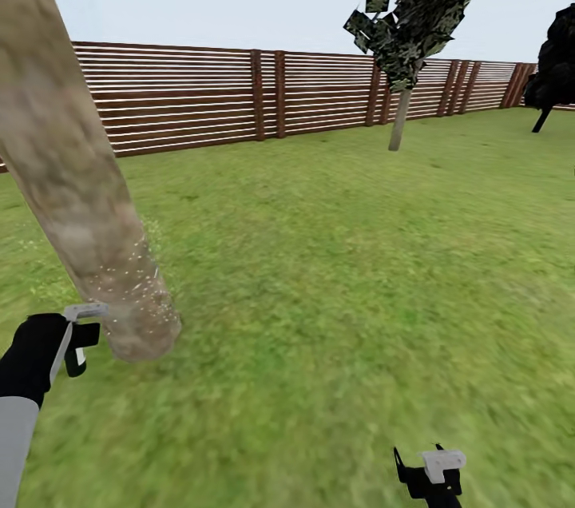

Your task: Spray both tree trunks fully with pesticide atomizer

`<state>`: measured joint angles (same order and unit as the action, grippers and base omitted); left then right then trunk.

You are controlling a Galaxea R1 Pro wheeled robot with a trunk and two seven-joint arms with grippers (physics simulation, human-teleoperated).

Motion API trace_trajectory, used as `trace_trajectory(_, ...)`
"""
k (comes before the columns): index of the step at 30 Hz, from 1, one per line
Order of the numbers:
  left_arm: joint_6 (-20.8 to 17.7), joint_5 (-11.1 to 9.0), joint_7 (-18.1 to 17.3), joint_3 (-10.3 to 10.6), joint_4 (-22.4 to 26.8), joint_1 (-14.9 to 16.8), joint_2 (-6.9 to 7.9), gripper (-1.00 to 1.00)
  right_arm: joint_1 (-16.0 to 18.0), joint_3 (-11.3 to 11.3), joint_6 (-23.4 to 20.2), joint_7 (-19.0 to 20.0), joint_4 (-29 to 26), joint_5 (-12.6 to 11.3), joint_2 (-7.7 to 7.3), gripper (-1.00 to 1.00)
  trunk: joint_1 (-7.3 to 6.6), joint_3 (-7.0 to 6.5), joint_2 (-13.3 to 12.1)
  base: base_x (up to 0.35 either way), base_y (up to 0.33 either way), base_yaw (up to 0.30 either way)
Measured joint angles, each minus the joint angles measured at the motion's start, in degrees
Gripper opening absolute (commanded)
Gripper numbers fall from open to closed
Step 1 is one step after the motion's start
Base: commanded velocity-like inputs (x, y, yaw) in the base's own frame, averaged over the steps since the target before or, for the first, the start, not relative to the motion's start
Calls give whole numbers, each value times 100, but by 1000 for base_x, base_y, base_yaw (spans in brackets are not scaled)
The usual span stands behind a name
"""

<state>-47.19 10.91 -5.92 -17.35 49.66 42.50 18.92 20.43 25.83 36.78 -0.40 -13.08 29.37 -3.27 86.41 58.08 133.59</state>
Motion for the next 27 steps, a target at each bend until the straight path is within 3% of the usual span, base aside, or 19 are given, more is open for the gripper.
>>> trace_trajectory(5,19,8,19,-7,-56,-19,5,-100,0,0,0,0,0,0,0,100,0,0,0,0,-274,0)
trace_trajectory(8,587,3,60,-6,-504,-171,1,-100,0,0,0,0,-1,0,0,100,1,1,0,11,-274,0)
trace_trajectory(10,712,16,69,-9,-776,-185,7,-100,0,0,0,0,-2,0,0,100,-1,0,0,84,-270,62)
trace_trajectory(17,788,16,90,-35,-946,-211,3,-100,1,-2,-1,0,2,8,1,100,-3,0,0,229,-195,260)
trace_trajectory(20,887,25,106,-59,-1301,-213,24,-100,1,-1,-1,0,2,9,1,100,-3,0,0,279,-152,231)
trace_trajectory(22,1122,39,120,-113,-1417,-218,56,-100,1,-2,-1,0,1,9,0,100,-3,0,0,299,-106,53)
trace_trajectory(27,1216,-4,130,-127,-1606,-220,-3,-100,0,-2,-1,0,0,9,0,100,-3,0,0,308,-93,5)
